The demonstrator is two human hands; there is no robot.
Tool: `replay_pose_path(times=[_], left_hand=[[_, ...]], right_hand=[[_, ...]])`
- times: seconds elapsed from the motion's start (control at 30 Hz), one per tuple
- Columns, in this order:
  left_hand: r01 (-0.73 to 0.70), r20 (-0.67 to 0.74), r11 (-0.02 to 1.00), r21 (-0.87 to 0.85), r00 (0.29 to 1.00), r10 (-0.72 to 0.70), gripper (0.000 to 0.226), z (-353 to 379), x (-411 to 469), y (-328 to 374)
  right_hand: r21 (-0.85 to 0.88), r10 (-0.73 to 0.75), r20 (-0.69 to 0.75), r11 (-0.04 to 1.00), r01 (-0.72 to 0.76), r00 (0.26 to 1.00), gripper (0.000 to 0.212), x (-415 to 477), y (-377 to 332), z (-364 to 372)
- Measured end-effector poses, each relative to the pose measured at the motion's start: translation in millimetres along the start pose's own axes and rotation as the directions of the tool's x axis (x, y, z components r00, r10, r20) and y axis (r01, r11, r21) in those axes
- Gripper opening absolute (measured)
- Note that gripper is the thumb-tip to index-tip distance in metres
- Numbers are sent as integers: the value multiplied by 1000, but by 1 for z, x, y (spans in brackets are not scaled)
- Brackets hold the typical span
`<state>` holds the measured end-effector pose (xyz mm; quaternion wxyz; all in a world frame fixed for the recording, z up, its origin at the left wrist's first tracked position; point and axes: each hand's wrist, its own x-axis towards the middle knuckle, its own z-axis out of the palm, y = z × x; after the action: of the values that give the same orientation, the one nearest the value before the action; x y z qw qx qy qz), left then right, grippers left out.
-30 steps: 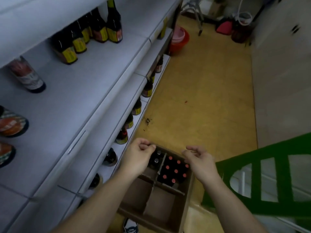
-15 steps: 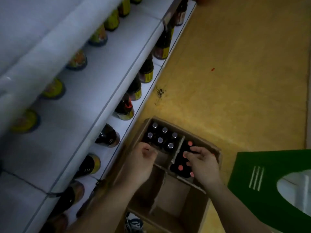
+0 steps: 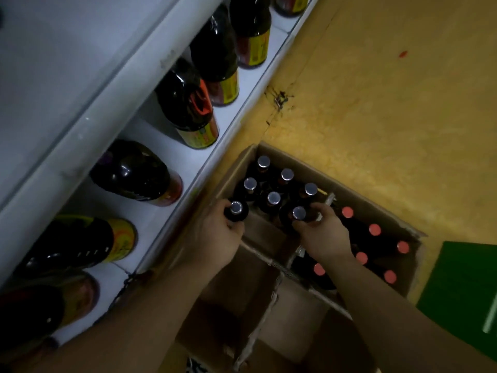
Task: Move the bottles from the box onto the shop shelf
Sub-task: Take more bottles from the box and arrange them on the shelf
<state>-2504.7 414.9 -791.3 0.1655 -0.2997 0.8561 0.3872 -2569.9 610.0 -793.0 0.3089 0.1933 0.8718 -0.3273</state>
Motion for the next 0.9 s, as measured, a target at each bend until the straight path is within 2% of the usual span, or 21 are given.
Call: replay_pose_path(times=[0.07, 0.17, 0.23, 0.33, 0.43, 0.6, 0.9], left_hand=[[-49, 13, 996, 75, 999, 48, 44, 9, 15, -8], [-105, 68, 960, 259, 994, 91, 57, 22, 34, -20], [-133, 75, 909, 395, 991, 112, 57, 29, 42, -24], [-145, 56, 849, 509, 989, 136, 51, 35, 49, -26], [-174, 75, 844, 507, 985, 158, 46, 39, 55, -29], [-202, 59, 864, 462, 978, 198, 28, 39, 57, -32], [-230, 71, 855, 465, 972, 223, 27, 37, 55, -40]], right_hand=[[-74, -32, 6, 997, 32, 999, 64, 16, 4, 11], [-173, -75, 16, 982, 77, 997, 61, 31, 5, 24], [-271, -102, 15, 957, 102, 995, 56, 37, 6, 30], [-403, -117, 13, 908, 112, 993, 52, 43, 10, 36], [-467, -146, 13, 874, 135, 989, 46, 44, 14, 40], [-445, -216, 27, 872, 206, 976, 35, 37, 23, 45], [-418, -215, 72, 880, 225, 974, 32, 15, 32, 51]])
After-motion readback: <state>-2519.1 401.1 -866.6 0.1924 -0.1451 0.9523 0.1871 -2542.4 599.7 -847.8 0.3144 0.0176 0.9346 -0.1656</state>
